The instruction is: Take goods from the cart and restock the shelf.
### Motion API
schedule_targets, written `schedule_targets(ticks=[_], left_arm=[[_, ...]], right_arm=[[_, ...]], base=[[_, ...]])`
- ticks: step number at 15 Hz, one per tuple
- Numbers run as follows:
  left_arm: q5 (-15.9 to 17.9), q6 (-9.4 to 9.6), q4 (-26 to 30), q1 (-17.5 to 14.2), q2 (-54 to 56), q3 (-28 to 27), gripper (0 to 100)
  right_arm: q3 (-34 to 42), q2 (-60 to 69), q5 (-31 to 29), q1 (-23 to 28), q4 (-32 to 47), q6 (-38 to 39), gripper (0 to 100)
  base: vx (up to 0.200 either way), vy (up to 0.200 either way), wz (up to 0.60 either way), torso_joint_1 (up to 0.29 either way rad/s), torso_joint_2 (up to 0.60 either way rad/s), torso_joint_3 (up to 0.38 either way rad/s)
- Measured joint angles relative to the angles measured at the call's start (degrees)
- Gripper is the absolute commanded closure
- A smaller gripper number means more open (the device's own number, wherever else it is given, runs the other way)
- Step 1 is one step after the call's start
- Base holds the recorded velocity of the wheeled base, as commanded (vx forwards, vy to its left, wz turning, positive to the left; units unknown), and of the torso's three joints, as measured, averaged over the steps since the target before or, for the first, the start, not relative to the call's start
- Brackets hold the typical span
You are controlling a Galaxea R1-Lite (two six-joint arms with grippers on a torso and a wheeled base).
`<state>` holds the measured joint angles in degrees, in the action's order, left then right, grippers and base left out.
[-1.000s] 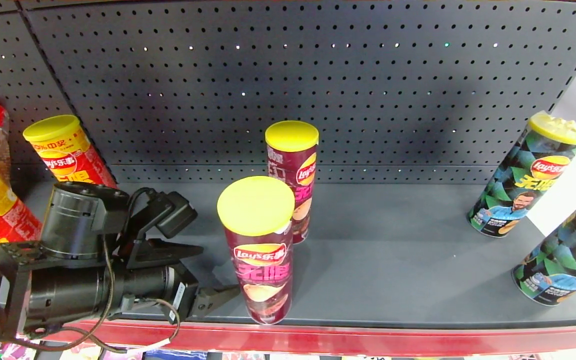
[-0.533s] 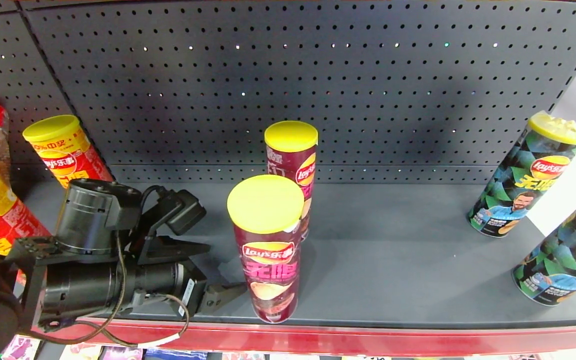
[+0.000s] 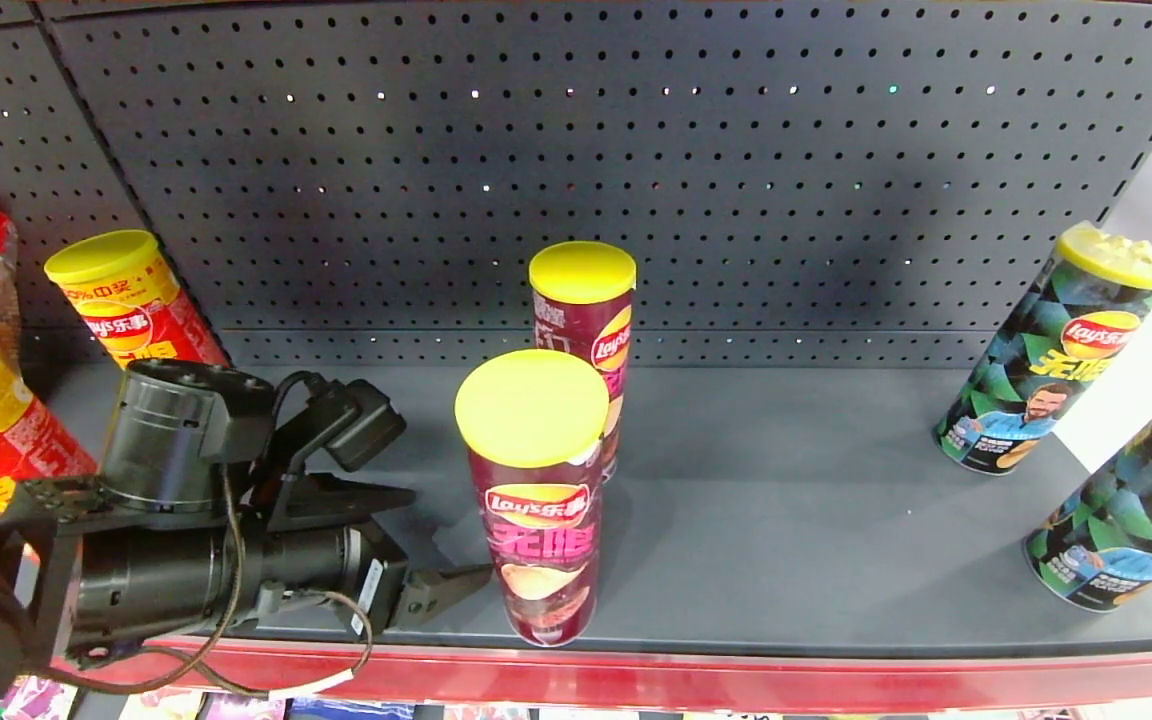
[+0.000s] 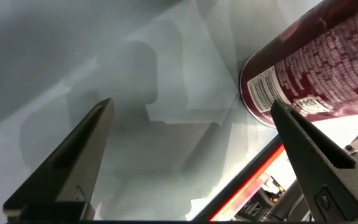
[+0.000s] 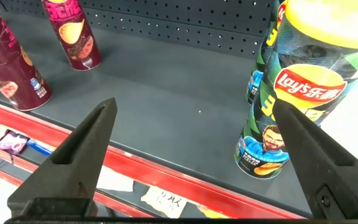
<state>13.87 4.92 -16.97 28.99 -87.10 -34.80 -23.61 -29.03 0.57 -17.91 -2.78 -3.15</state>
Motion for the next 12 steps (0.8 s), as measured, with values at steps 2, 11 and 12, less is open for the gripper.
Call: schedule_targets(ticks=[2, 11, 12], left_arm=[[-0.2, -0.13, 0.1, -1.3, 3.9, 2.5, 0], [-4.2, -3.71, 32.7, -16.7, 44.7, 13.1, 0], [-5.3, -4.92, 38.0, -19.2, 50.1, 13.5, 0]], right_arm=[[0.5, 0.3, 0.0, 0.0, 0.3, 0.0, 0], [1.0, 14.6, -7.5, 5.6, 27.3, 0.0, 0], [1.1, 16.3, -7.6, 9.7, 30.1, 0.0, 0]], base=[[0.0, 0.0, 0.0, 0.0, 0.0, 0.0], [0.0, 0.0, 0.0, 0.0, 0.0, 0.0], [0.0, 0.0, 0.0, 0.0, 0.0, 0.0]])
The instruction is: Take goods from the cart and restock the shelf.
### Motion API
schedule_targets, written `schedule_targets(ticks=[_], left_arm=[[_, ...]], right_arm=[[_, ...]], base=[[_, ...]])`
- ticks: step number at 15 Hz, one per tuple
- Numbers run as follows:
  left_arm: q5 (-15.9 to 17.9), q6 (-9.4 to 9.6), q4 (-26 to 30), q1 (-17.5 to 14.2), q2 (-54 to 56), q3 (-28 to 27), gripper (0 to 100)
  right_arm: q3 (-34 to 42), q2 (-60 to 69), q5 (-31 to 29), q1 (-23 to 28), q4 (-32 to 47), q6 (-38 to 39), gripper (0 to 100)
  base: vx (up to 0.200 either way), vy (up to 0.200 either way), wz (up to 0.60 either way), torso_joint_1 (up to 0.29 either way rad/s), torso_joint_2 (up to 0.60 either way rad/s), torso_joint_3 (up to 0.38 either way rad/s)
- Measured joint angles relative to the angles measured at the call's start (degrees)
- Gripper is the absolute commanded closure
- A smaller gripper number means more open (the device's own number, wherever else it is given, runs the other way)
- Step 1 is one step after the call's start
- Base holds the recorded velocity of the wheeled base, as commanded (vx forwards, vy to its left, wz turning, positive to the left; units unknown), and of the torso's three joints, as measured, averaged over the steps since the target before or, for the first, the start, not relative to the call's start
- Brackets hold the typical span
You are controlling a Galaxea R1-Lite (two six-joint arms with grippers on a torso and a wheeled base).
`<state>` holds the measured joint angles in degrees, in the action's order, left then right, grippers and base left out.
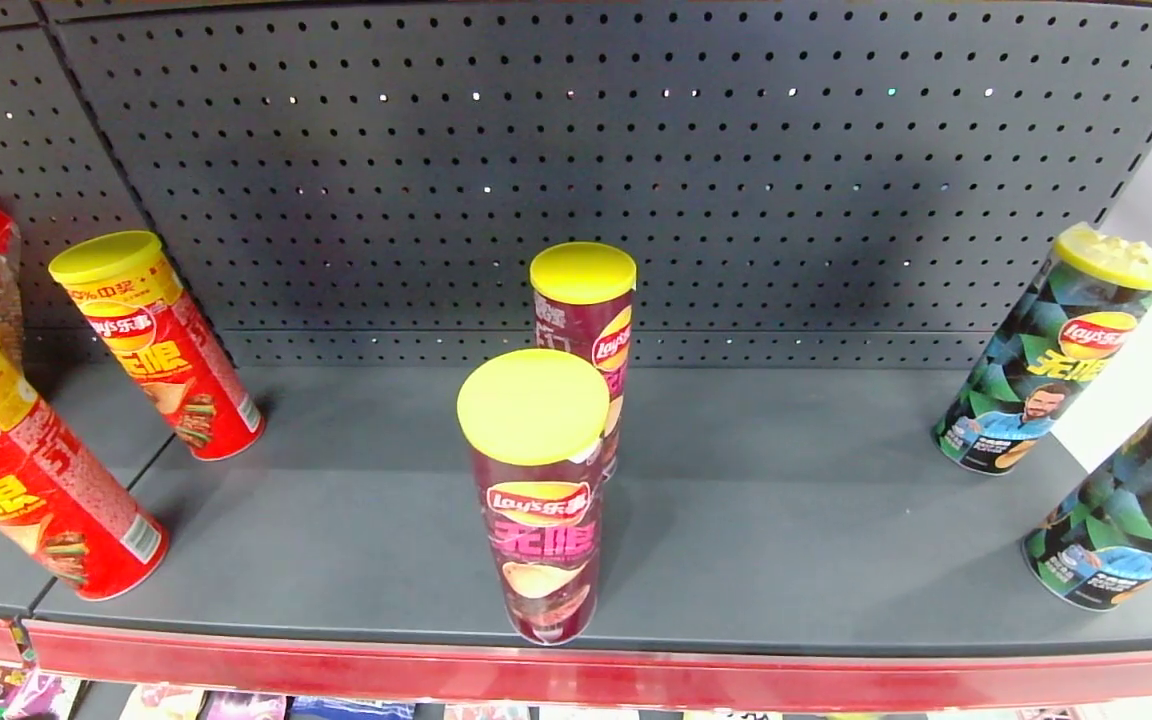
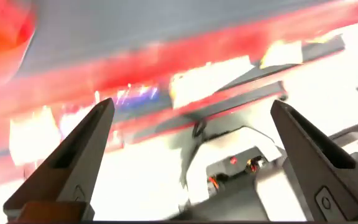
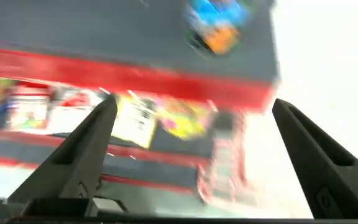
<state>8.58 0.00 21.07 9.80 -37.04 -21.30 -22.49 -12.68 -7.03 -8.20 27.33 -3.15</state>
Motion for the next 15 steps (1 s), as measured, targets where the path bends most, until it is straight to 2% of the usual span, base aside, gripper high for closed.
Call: schedule_targets(ticks=[2, 4, 7, 8, 10, 11, 12, 13, 14, 15], left_arm=[[-2.5, -1.91, 7.8, -4.0, 8.3, 0.9, 0], [-4.9, -2.79, 7.8, -5.6, 14.9, 2.2, 0], [-6.6, -3.12, 6.2, -6.3, 25.8, 5.2, 0], [-7.0, -3.15, 3.0, -6.4, 28.2, 6.1, 0], [-7.1, -3.01, -7.4, -6.5, 30.9, 9.7, 0], [-7.4, -2.9, -13.2, -6.6, 31.6, 13.0, 0], [-7.8, -2.78, -19.7, -6.9, 32.2, 16.6, 0], [-8.1, -1.96, -21.5, -7.6, 33.0, 19.1, 0], [-8.7, -0.62, -20.9, -8.8, 34.0, 20.0, 0], [-9.7, -0.05, -20.5, -9.6, 34.8, 20.6, 0]], right_arm=[[0.5, 2.7, 0.0, 7.1, 4.5, 0.0, 0], [3.3, 4.6, 0.5, 13.2, 4.6, 0.5, 0], [8.6, 6.3, 5.4, 16.9, -4.5, 0.7, 0], [10.6, 6.6, 6.6, 17.1, -9.7, 0.3, 0], [16.1, 6.9, 12.0, 17.4, -23.3, -0.9, 0], [18.4, 7.0, 14.3, 17.4, -27.6, -1.1, 0], [19.9, 7.1, 15.3, 17.5, -28.1, -1.9, 0], [20.6, 7.1, 13.7, 17.5, -28.5, -3.2, 0], [21.0, 7.1, 12.2, 17.5, -28.6, -3.5, 0], [21.2, 7.1, 12.1, 17.4, -28.6, -3.5, 0]], base=[[0.0, 0.0, 0.0, 0.0, 0.0, 0.0], [0.0, 0.0, 0.0, 0.0, 0.0, 0.0], [0.0, 0.0, 0.0, 0.0, 0.0, 0.0], [0.0, 0.0, 0.0, 0.0, 0.0, 0.0], [0.0, 0.0, 0.0, 0.0, 0.0, 0.0], [0.0, 0.0, 0.0, 0.0, 0.0, 0.0], [0.0, 0.0, 0.0, 0.0, 0.0, 0.0], [0.0, 0.0, 0.0, 0.0, 0.0, 0.0], [0.0, 0.0, 0.0, 0.0, 0.0, 0.0], [0.0, 0.0, 0.0, 0.0, 0.0, 0.0]])
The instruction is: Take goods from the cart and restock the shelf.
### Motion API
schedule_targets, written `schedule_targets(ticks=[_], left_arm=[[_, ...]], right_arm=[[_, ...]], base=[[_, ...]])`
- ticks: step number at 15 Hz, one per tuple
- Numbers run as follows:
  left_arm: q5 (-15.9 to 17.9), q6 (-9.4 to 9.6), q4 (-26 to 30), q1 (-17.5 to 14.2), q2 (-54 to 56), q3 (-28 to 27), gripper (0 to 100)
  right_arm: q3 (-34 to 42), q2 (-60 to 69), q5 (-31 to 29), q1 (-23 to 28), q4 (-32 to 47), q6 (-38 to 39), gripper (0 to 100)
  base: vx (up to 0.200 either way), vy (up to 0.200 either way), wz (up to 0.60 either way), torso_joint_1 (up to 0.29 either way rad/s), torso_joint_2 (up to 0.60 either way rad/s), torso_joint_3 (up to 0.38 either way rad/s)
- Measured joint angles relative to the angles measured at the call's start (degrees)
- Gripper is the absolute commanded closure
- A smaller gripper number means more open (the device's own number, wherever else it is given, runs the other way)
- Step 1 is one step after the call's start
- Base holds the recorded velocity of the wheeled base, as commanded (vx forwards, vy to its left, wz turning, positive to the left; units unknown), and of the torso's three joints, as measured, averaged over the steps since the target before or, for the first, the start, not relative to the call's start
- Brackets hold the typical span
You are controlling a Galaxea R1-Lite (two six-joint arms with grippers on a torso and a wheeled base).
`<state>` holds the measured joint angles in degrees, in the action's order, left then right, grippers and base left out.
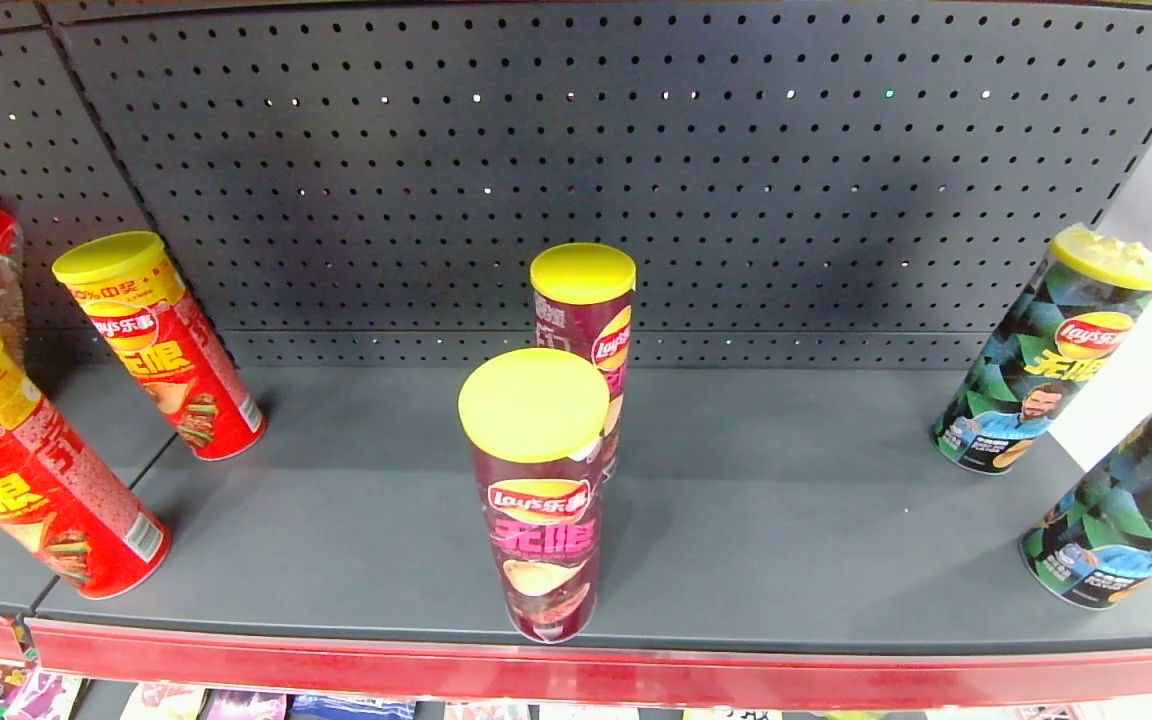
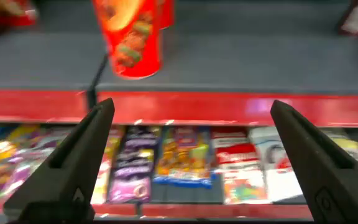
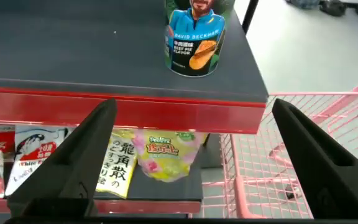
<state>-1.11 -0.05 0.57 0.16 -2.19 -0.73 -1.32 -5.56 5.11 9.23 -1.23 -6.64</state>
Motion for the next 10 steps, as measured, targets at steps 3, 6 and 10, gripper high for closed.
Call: schedule_targets(ticks=[3, 6, 10], left_arm=[[0.0, 0.07, -0.2, -0.4, 1.6, 0.5, 0], [-0.1, 0.05, -0.3, -0.4, 2.1, 0.6, 0], [0.0, 0.05, -0.3, -0.4, 2.2, 0.6, 0]], right_arm=[[0.1, -0.1, 5.0, -2.4, 0.4, 0.1, 0], [0.7, 0.0, 5.4, -4.5, -1.1, 1.4, 0], [1.2, 0.1, 0.9, -4.9, -0.2, 3.8, 0]], base=[[0.0, 0.0, 0.0, 0.0, 0.0, 0.0], [0.0, 0.0, 0.0, 0.0, 0.0, 0.0], [0.0, 0.0, 0.0, 0.0, 0.0, 0.0]])
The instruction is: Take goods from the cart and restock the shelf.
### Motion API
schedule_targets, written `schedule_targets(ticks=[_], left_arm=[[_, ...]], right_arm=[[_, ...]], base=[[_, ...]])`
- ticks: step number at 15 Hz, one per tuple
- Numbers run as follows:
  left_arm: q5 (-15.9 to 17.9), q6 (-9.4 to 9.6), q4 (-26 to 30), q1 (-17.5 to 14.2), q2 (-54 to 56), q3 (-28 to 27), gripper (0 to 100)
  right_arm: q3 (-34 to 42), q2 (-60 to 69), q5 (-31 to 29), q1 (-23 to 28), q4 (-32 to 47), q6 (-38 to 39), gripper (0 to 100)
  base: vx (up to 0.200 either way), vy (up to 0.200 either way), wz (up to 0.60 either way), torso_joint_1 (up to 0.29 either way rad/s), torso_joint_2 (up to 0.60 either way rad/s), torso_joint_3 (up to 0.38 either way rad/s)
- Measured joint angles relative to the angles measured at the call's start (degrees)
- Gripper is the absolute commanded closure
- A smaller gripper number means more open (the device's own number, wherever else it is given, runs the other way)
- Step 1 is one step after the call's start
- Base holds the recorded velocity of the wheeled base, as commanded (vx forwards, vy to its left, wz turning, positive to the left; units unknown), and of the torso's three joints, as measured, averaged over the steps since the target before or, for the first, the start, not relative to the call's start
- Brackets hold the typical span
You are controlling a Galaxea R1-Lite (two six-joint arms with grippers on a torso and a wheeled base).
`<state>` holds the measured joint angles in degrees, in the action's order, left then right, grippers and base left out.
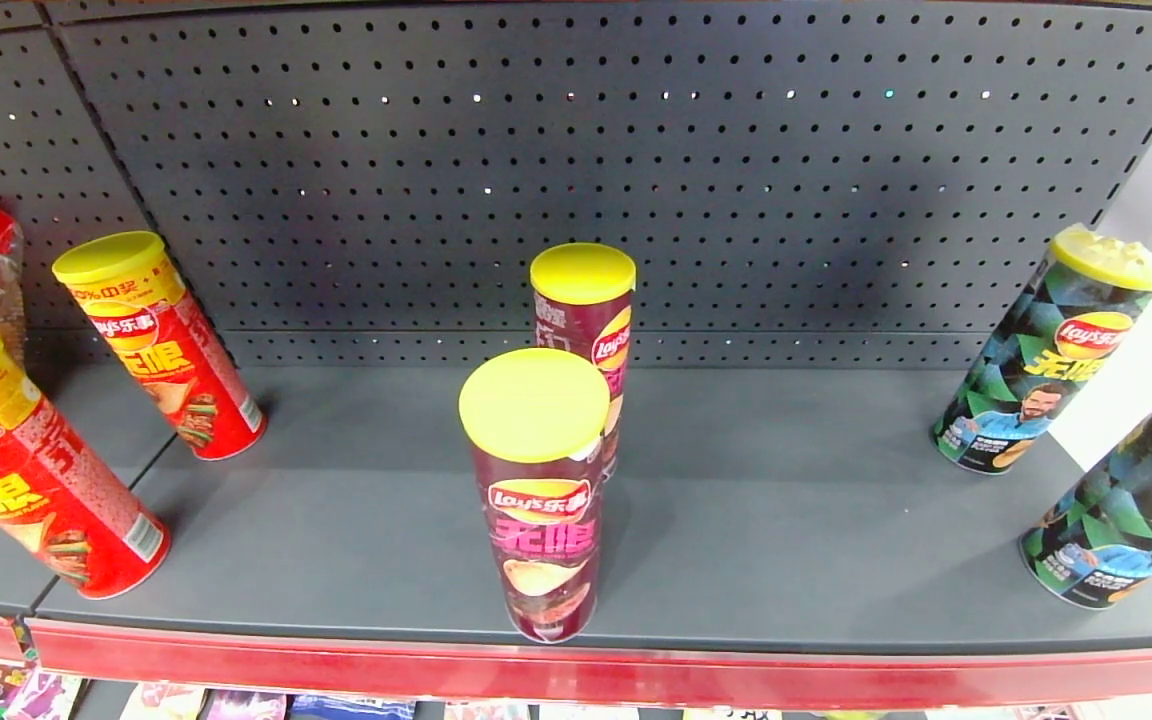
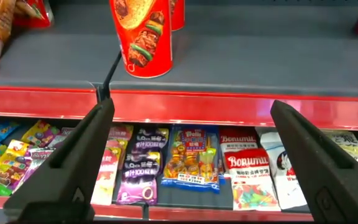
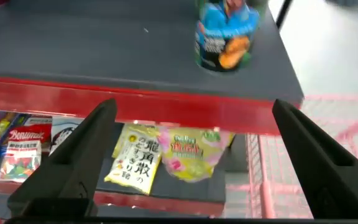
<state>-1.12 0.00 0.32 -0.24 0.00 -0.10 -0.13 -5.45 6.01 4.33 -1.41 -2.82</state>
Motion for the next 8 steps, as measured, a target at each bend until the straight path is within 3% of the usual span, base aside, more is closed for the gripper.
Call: schedule_targets(ticks=[2, 5, 8], left_arm=[[0.0, 0.0, 0.0, 0.0, 0.0, 0.0, 0], [0.0, 0.0, 0.0, 0.0, 0.0, 0.0, 0], [0.0, 0.02, 0.0, 0.0, 0.0, 0.0, 0]], right_arm=[[0.0, 0.0, -4.7, 0.0, 1.4, 2.8, 0], [0.0, 0.2, -3.3, -0.9, 1.4, 2.8, 0], [0.0, 1.4, -2.2, -5.6, 1.4, 2.6, 0]], base=[[0.0, 0.0, 0.0, 0.0, 0.0, 0.0], [0.0, 0.0, 0.0, 0.0, 0.0, 0.0], [0.0, 0.0, 0.0, 0.0, 0.0, 0.0]])
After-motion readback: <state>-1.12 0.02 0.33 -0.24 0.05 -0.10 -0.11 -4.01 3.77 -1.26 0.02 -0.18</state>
